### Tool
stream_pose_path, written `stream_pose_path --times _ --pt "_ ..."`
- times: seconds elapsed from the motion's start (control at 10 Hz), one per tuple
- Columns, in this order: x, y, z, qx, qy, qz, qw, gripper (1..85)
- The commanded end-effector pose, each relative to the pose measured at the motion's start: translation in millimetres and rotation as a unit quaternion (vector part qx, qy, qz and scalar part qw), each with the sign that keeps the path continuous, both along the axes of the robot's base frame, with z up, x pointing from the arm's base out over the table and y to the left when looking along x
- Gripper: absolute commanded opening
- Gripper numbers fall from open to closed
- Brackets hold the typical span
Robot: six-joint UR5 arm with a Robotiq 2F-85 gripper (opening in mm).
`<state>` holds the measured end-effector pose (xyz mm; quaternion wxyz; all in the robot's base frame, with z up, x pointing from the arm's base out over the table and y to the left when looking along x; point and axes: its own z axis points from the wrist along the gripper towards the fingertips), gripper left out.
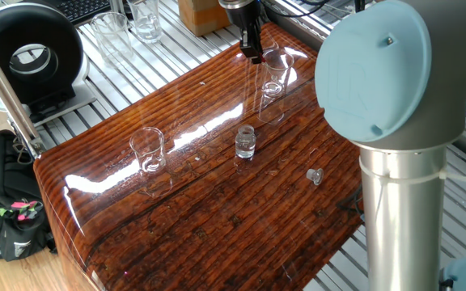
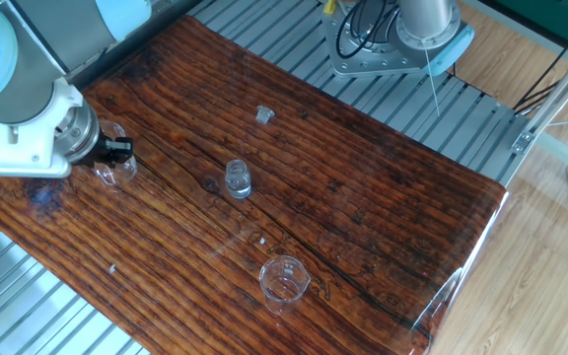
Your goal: Transfer liquid using a dropper
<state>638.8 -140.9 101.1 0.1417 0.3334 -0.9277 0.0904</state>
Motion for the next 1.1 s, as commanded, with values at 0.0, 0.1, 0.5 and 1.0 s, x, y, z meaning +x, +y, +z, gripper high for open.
stream_pose_path --times 0.0,0.1,0.5,1.0 --pt "-0.3 -0.6 -1.7 -0.001 0.003 -0.003 1.0 33.3" --pt "1.5 -0.8 -4.9 -0.002 0.003 -0.003 1.0 33.3" --pt "-3.2 1.9 -2.3 0.0 0.007 -0.009 0.9999 32.0" --pt "-3.1 -0.2 -2.1 -0.004 0.007 -0.01 0.9999 30.3"
